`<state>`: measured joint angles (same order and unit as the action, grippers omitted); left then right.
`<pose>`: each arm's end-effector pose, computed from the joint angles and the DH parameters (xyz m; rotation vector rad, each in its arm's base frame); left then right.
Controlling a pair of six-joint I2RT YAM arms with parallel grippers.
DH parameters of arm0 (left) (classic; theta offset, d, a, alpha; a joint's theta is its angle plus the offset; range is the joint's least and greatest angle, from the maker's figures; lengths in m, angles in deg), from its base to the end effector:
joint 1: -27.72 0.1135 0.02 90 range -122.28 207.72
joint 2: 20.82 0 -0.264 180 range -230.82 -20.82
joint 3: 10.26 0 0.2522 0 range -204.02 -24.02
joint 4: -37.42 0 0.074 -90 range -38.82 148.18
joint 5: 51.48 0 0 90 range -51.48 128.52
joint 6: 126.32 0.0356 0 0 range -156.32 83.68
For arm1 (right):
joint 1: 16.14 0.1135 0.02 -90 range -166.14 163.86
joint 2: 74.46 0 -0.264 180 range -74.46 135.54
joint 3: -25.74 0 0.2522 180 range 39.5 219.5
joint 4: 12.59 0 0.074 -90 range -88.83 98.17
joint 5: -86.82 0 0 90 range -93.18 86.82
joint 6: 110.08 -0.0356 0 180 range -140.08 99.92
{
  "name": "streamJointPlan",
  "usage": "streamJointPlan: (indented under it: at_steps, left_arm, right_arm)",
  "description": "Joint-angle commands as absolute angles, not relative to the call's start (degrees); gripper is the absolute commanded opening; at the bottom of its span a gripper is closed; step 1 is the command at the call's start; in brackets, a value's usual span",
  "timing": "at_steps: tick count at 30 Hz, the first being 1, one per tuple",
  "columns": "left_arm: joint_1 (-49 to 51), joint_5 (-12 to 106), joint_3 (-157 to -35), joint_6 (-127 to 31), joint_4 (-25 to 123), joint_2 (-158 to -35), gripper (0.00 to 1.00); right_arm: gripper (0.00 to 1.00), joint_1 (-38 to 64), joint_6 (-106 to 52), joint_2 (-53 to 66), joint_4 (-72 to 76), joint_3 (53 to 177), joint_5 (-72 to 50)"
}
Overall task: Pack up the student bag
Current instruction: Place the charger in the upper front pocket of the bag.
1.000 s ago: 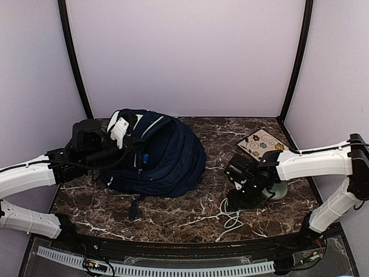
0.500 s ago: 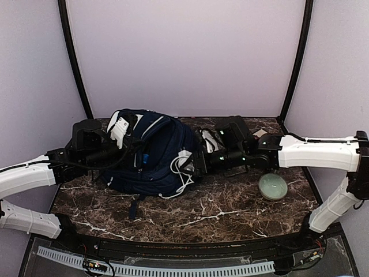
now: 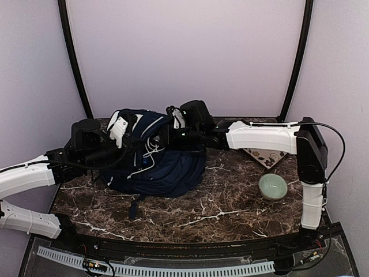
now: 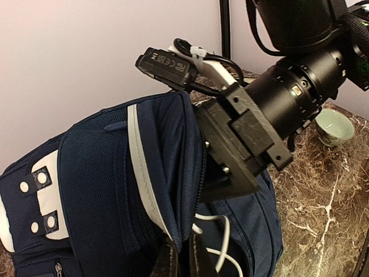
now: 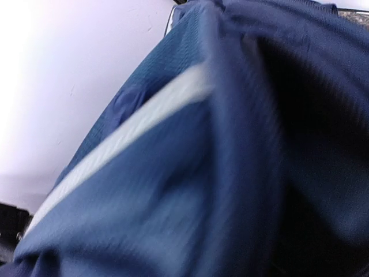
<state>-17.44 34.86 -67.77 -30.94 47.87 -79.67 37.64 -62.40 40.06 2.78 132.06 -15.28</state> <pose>0.1728 -0.1706 0.3112 0.7249 1.6450 -0.4430 0.2770 0.3908 0.2742 -0.3732 2.1836 1.2328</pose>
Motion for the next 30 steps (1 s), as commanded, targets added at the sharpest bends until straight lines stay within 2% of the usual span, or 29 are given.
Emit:
streamJointPlan:
  at_steps: [1,8,9,15,25,30]
  left_arm:
    - [-17.93,39.35,-68.98,-30.22,40.7,-76.96,0.0]
    - [-17.89,38.99,-68.96,-29.91,40.55,-76.2,0.0]
    - [-17.89,39.0,-68.93,-29.97,40.52,-76.19,0.0]
    - [-17.91,38.03,-69.1,-30.08,40.87,-76.28,0.0]
    - [-17.89,36.51,-69.25,-30.0,41.45,-76.45,0.0]
    - [-17.89,36.27,-69.37,-29.89,41.63,-76.55,0.0]
  right_arm:
    - [0.39,36.51,-61.84,44.03,-0.06,140.8,-12.2]
    - [0.43,36.51,-59.01,48.03,5.59,147.09,-9.57]
    - [0.59,36.51,-57.03,48.17,6.74,147.74,-5.79]
    - [0.76,36.55,-51.31,46.45,15.15,149.61,-4.62]
    - [0.76,36.6,-47.57,37.47,20.86,144.92,-7.92]
    - [0.71,37.15,-49.95,33.41,19.13,138.33,-13.11]
